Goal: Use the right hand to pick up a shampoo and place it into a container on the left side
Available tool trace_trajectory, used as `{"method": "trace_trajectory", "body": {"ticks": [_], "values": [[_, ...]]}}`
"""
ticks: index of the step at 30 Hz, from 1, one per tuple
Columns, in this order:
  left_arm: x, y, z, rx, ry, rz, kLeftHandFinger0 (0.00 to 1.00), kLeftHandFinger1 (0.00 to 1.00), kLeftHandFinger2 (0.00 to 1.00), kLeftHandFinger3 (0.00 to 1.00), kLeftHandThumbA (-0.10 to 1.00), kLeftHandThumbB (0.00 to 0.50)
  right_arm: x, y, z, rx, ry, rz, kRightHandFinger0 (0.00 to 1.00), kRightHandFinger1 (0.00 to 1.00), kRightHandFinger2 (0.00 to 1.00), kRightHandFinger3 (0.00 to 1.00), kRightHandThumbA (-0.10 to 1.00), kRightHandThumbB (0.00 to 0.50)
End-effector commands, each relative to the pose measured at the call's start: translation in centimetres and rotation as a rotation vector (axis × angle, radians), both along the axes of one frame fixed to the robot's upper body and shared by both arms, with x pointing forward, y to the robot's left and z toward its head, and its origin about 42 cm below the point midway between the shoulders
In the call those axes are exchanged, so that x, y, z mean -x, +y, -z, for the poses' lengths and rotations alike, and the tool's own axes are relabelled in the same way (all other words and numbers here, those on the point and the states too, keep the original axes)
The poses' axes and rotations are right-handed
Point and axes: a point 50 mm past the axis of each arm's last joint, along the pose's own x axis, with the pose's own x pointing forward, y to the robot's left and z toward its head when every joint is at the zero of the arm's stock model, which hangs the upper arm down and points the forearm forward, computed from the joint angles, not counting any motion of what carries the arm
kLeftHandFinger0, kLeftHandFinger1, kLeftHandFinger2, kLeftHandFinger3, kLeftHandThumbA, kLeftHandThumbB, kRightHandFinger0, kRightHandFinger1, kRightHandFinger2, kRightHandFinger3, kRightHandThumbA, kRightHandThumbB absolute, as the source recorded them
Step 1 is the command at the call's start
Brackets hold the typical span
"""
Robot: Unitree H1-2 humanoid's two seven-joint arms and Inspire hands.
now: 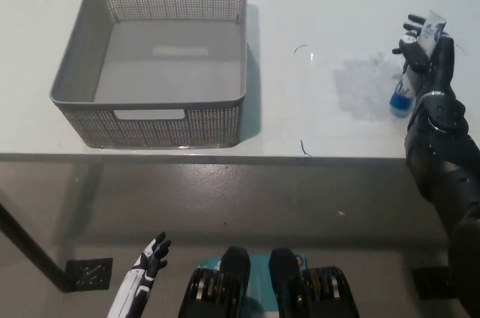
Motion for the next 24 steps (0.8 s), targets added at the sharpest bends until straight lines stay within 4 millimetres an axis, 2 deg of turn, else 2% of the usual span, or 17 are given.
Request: {"method": "trace_trajectory", "body": {"ticks": [1, 2, 7, 8, 10, 11, 12, 14, 15, 16, 17, 21, 22, 24], "values": [[-0.7, 0.1, -1.0, -0.006, -0.048, 0.008, 1.00, 1.00, 1.00, 1.00, 1.00, 0.230, -1.6, 2.2, -7.5, -0.015, -0.251, -0.022, 0.00, 0.22, 0.61, 0.74, -0.10, 0.123], [-0.7, 0.2, -1.0, -0.003, -0.048, 0.007, 1.00, 1.00, 1.00, 1.00, 1.00, 0.228, -1.6, 2.6, -8.2, -0.023, -0.286, -0.042, 0.00, 0.19, 0.60, 0.69, -0.10, 0.111], [-1.1, 0.1, -1.2, 0.002, -0.047, 0.009, 1.00, 1.00, 1.00, 1.00, 1.00, 0.243, -1.3, 4.9, -11.4, 0.018, -0.364, -0.080, 0.00, 0.22, 0.62, 0.66, -0.10, 0.132], [-1.2, 0.0, -1.3, 0.000, -0.050, 0.011, 1.00, 1.00, 1.00, 1.00, 1.00, 0.250, -1.0, 5.7, -12.4, 0.004, -0.392, -0.105, 0.00, 0.22, 0.62, 0.65, -0.10, 0.113], [-1.2, 0.0, -1.3, 0.001, -0.050, 0.011, 1.00, 1.00, 1.00, 1.00, 1.00, 0.244, -0.4, 7.6, -14.1, 0.025, -0.436, -0.137, 0.02, 0.26, 0.64, 0.64, -0.10, 0.112], [-1.2, 0.0, -1.4, 0.000, -0.050, 0.009, 1.00, 1.00, 1.00, 1.00, 1.00, 0.243, -0.1, 8.5, -14.8, 0.002, -0.459, -0.173, 0.00, 0.27, 0.65, 0.65, -0.10, 0.105], [-1.2, 0.0, -1.4, -0.001, -0.050, 0.009, 1.00, 1.00, 1.00, 1.00, 1.00, 0.243, 0.1, 9.4, -15.4, -0.008, -0.473, -0.197, 0.00, 0.33, 0.69, 0.69, -0.10, 0.096], [-1.3, 0.0, -1.4, -0.005, -0.055, 0.007, 1.00, 1.00, 1.00, 1.00, 1.00, 0.244, 0.7, 11.0, -16.5, 0.000, -0.492, -0.234, 0.00, 0.38, 0.72, 0.75, -0.10, 0.097], [-1.3, 0.0, -1.4, -0.009, -0.060, 0.012, 1.00, 1.00, 1.00, 1.00, 1.00, 0.247, 0.9, 11.5, -16.9, 0.017, -0.493, -0.240, 0.04, 0.37, 0.66, 0.71, -0.10, 0.207], [-1.4, -0.1, -1.5, -0.009, -0.060, 0.017, 1.00, 1.00, 1.00, 1.00, 1.00, 0.241, 1.2, 12.4, -17.5, 0.040, -0.512, -0.249, 0.01, 0.29, 0.59, 0.65, -0.10, 0.142], [-1.5, -0.2, -1.5, -0.008, -0.061, 0.022, 1.00, 1.00, 1.00, 1.00, 1.00, 0.237, 1.6, 13.9, -18.3, 0.076, -0.540, -0.271, 0.00, 0.27, 0.61, 0.67, -0.10, 0.102], [-1.7, -0.2, -1.5, 0.002, -0.063, 0.029, 1.00, 1.00, 1.00, 1.00, 0.98, 0.237, 2.3, 17.6, -19.6, 0.072, -0.577, -0.369, 0.00, 0.23, 0.56, 0.71, -0.10, 0.087], [-1.7, -0.3, -1.5, 0.004, -0.067, 0.034, 1.00, 1.00, 1.00, 1.00, 0.98, 0.235, 2.6, 19.0, -20.1, 0.087, -0.581, -0.383, 0.00, 0.23, 0.56, 0.71, -0.10, 0.106], [-1.8, -0.4, -1.6, 0.002, -0.067, 0.041, 1.00, 1.00, 1.00, 1.00, 0.98, 0.230, 3.0, 20.3, -20.6, 0.092, -0.576, -0.401, 0.00, 0.22, 0.58, 0.71, -0.10, 0.122]]}}
